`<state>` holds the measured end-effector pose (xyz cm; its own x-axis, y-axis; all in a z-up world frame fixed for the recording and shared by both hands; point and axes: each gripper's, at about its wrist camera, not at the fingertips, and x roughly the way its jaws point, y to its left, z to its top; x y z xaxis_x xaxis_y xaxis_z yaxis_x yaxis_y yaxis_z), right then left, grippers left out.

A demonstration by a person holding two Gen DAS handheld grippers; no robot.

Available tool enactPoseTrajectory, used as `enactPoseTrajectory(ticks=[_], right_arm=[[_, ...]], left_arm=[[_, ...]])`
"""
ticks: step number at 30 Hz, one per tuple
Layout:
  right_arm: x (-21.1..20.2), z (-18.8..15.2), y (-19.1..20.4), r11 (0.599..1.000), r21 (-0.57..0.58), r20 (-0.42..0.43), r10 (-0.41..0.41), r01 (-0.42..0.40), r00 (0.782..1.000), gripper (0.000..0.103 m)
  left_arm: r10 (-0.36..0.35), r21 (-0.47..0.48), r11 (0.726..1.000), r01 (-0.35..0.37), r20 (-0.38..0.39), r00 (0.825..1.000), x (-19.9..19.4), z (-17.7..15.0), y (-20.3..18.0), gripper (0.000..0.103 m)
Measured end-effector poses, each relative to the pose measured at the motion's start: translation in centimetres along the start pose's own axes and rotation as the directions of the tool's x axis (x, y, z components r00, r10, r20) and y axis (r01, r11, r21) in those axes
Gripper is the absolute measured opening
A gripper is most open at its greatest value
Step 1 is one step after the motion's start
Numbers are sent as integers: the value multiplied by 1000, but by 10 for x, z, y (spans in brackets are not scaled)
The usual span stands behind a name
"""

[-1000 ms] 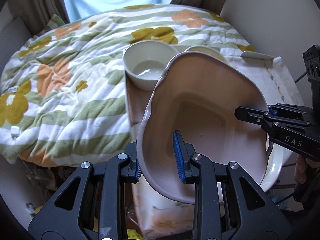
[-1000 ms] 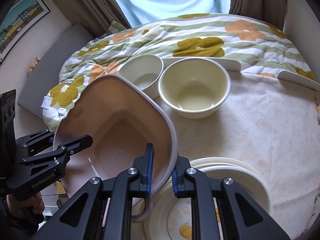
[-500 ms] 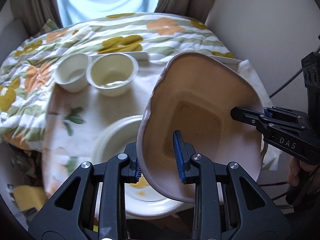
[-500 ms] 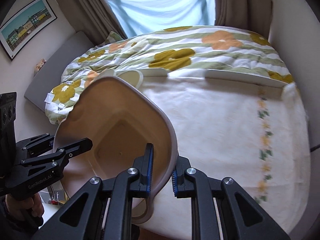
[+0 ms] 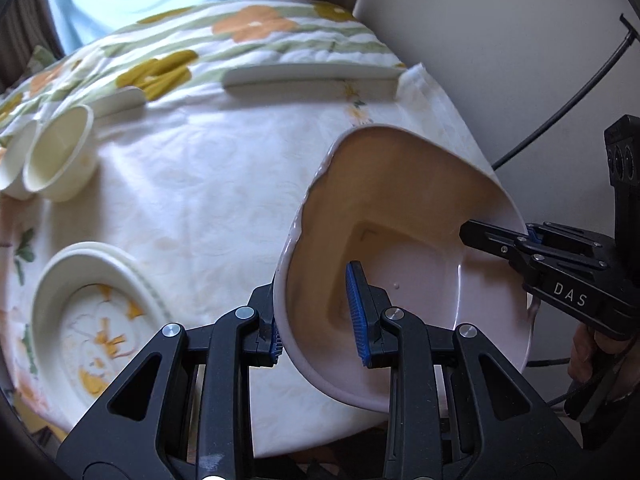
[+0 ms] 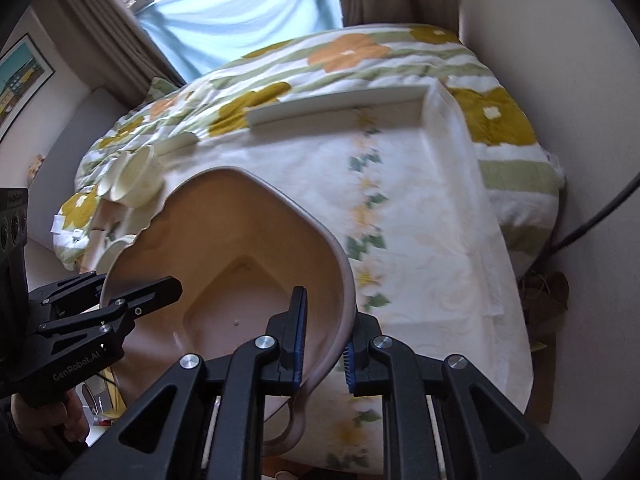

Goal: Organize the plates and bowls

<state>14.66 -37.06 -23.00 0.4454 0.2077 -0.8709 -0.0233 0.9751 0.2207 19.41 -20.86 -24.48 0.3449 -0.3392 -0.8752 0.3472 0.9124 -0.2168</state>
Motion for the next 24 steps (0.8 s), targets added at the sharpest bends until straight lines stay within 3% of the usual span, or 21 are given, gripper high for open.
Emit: enactPoseTrajectory(ticks=[10,20,23,24], right_arm=[[26,-10,-36,1000,20,9,-24,24,1000,15],[32,-14,-49,998,64,19,-2,1,1000,15],[35,-15,-54,994,107,12,26,-27,1000,15],[36,-15,-56,991,126,14,37,-38,999,22]], left_arm=[[10,12,1000,-10,-32,999,54,-2,-11,24],[60,58,997,-59,-22,998,62,-3,-18,25],[78,63,995,-74,-55,995,68,-3,-18,25],[74,60,996,-70,-62,995,70,-3,-17,25]])
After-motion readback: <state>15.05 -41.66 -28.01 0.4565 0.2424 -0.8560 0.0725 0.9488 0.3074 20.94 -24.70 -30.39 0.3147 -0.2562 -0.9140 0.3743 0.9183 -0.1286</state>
